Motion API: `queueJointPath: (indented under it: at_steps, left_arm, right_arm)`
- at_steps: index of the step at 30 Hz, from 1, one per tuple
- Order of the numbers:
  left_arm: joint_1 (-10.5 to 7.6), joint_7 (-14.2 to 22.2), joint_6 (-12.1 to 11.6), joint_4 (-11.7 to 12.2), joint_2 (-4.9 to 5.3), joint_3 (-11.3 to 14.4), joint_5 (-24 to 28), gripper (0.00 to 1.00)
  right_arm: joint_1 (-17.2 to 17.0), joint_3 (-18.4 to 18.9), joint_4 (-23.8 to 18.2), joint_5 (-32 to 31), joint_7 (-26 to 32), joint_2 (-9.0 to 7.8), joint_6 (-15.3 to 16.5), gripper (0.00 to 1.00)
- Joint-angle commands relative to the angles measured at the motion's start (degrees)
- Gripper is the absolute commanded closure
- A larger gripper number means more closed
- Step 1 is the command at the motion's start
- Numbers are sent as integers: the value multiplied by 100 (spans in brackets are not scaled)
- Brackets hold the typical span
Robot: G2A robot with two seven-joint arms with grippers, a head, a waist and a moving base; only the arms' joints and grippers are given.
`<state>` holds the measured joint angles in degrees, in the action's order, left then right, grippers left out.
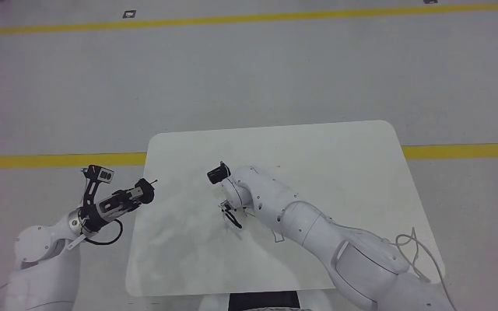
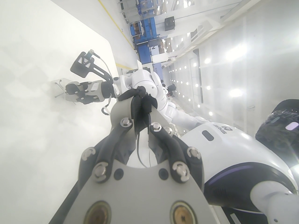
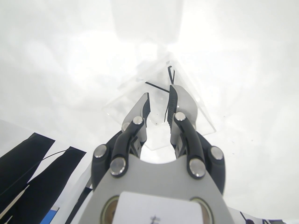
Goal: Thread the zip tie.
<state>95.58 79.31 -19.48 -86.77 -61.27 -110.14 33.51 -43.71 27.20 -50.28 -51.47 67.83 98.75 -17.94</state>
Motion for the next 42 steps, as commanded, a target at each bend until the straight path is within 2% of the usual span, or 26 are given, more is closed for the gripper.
queueJointPath:
  at_steps: [1, 14, 17, 32, 35, 37, 42]
  left_arm:
    - [0, 0, 0, 0, 0, 0, 0, 100]
    - [0, 0, 0, 0, 0, 0, 0, 100]
    - [0, 0, 0, 0, 0, 0, 0, 100]
    - [0, 0, 0, 0, 0, 0, 0, 100]
    - [0, 0, 0, 0, 0, 0, 0, 100]
    - [0, 0, 0, 0, 0, 0, 0, 100]
    - [0, 0, 0, 0, 0, 0, 0, 100]
  right_arm:
    - [-10, 16, 2, -32, -1, 5, -9, 78]
    - [-60, 155, 215, -35, 60, 67, 29, 80]
    - [-58, 178, 279, -32, 47, 89, 49, 84]
    - [-98, 244, 320, -202, 71, 156, 17, 80]
    - [-109, 258, 338, -230, 75, 168, 29, 85]
    - [-113, 266, 346, -256, 73, 178, 27, 98]
    - [-124, 280, 345, -340, 80, 197, -12, 100]
